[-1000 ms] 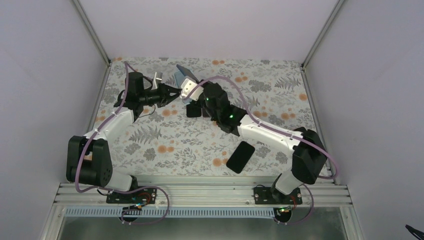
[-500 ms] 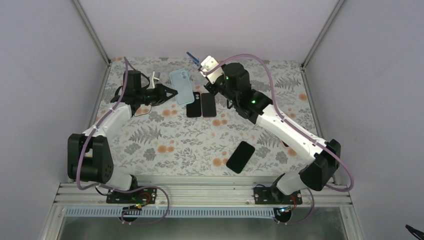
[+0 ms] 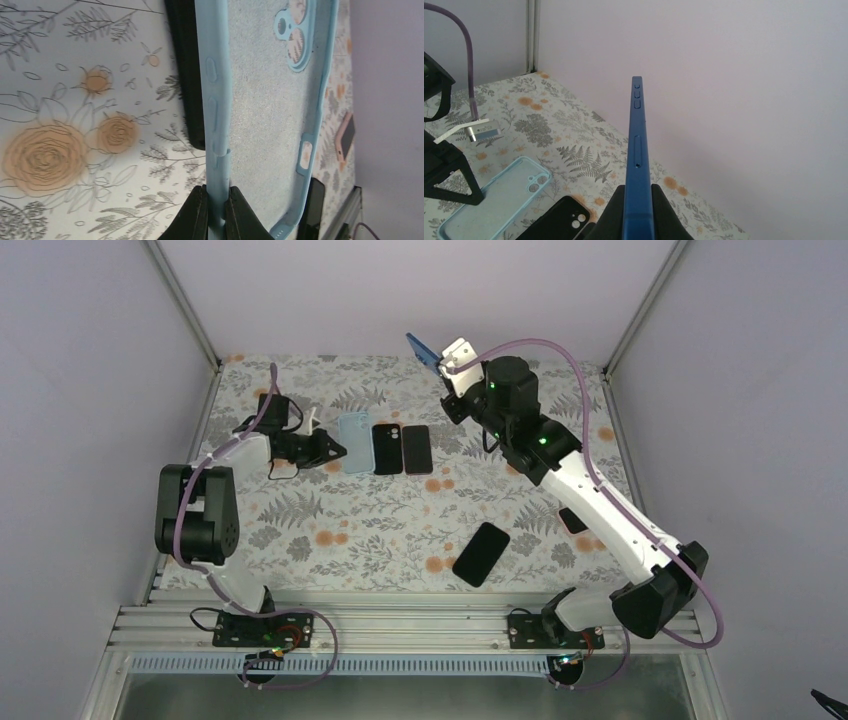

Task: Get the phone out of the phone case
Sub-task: Remove the phone case from the phone, then place the phone case at the center of the board.

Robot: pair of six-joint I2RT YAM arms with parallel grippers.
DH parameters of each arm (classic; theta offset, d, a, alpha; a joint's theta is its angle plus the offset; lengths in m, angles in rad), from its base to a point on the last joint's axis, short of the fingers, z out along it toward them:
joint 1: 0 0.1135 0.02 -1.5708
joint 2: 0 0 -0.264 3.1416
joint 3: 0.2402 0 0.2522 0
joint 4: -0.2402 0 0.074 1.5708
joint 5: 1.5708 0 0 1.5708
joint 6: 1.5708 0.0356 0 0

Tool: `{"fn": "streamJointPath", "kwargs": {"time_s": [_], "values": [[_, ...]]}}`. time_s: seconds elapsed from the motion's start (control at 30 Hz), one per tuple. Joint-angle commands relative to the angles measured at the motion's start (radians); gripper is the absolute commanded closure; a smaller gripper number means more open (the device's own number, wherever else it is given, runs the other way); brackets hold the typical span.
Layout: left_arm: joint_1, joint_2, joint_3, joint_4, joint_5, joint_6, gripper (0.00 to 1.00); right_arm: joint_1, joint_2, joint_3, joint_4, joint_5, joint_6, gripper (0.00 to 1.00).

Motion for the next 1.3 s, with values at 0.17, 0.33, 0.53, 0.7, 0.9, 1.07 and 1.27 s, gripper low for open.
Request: {"fn": "streamJointPath", "kwargs": {"time_s": [0.17, 0.33, 0.53, 0.7, 0.9, 1.07, 1.27], "values": [[0.010, 0.075, 0.046, -0.038, -0.208, 0.095, 0.98, -0.018, -0.015, -0.024, 0.044, -0.033, 0.031, 0.96], [0.010, 0.117, 0.076, -0.065, -0.263, 0.112, 0.98, -0.024, -0.010, -0.025, 0.044, -0.035, 0.033, 0.96], [0.007, 0.162, 0.117, -0.081, -0.269, 0.112, 0.98, -0.031, 0.000, -0.023, 0.043, -0.042, 0.038, 0.96], [0.006, 0.206, 0.144, -0.087, -0.256, 0.109, 0.98, -0.033, 0.008, -0.022, 0.042, -0.046, 0.040, 0.96], [-0.008, 0.238, 0.180, -0.086, -0.263, 0.101, 0.97, -0.035, 0.021, -0.012, 0.040, -0.055, 0.046, 0.96], [-0.012, 0.264, 0.196, -0.083, -0.274, 0.097, 0.97, -0.035, 0.028, -0.006, 0.038, -0.056, 0.048, 0.96], [-0.015, 0.285, 0.211, -0.094, -0.287, 0.087, 0.84, -0.035, 0.034, -0.001, 0.037, -0.057, 0.048, 0.96]]}}
